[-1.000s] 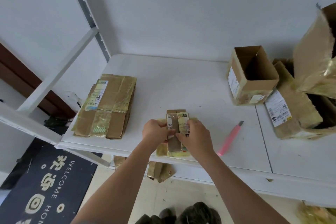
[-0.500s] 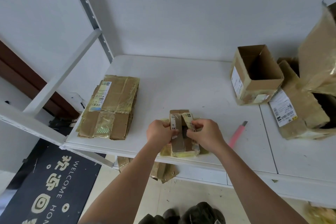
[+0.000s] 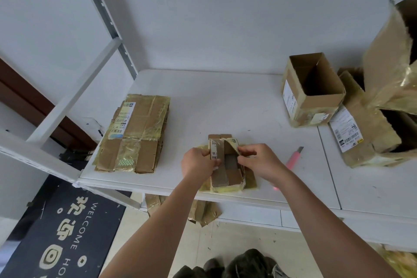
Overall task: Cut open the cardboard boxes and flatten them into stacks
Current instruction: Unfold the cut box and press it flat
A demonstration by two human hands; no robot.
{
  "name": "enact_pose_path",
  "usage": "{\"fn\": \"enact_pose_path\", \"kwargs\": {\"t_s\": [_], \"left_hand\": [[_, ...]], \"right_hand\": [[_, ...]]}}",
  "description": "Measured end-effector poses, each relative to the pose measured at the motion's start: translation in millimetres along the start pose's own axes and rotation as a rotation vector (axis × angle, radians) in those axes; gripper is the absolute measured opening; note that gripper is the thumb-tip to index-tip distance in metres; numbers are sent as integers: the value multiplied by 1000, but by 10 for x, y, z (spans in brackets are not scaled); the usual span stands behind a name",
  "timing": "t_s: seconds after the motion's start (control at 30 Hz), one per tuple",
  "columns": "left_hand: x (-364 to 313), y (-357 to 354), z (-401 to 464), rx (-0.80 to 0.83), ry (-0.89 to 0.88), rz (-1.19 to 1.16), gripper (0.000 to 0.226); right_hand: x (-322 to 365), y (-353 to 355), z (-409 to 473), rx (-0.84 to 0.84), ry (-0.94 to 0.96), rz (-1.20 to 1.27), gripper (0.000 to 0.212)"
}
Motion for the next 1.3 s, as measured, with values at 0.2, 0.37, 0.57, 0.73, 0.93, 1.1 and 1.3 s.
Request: {"fn": "enact_pose_path", "kwargs": {"t_s": [0.2, 0.37, 0.57, 0.73, 0.93, 1.1, 1.3], "left_hand": [[-190, 28, -138, -81, -122, 122, 22], [-454, 71, -231, -115, -292, 19, 36], [-429, 108, -133, -38, -313, -197, 44], [-331, 103, -59, -47, -265, -242, 47], [-322, 83, -17, -37, -267, -239, 48], [-305, 89, 40, -51, -266, -205, 45], [-395, 110, 120, -21, -282, -124, 47]], "right_hand": [[87, 2, -2, -201, 15, -24, 65], [210, 110, -31, -448, 115, -73, 49], [271, 33, -113, -405, 206, -11, 52], [273, 55, -109, -291, 215, 25, 58], [260, 150, -101, -202, 227, 67, 60], [165, 191, -69, -136, 211, 105, 61], [-137, 198, -63, -240, 174, 394, 42]]}}
Point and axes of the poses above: each hand's wrist, its own z-axis towards the middle knuckle, its own y-axis out of the back of the hand, x = y × z, the point moved 4 cm from there along z, towards the middle knuckle, and after that the axes turned 2 degrees about y, right-handed, at the moved point
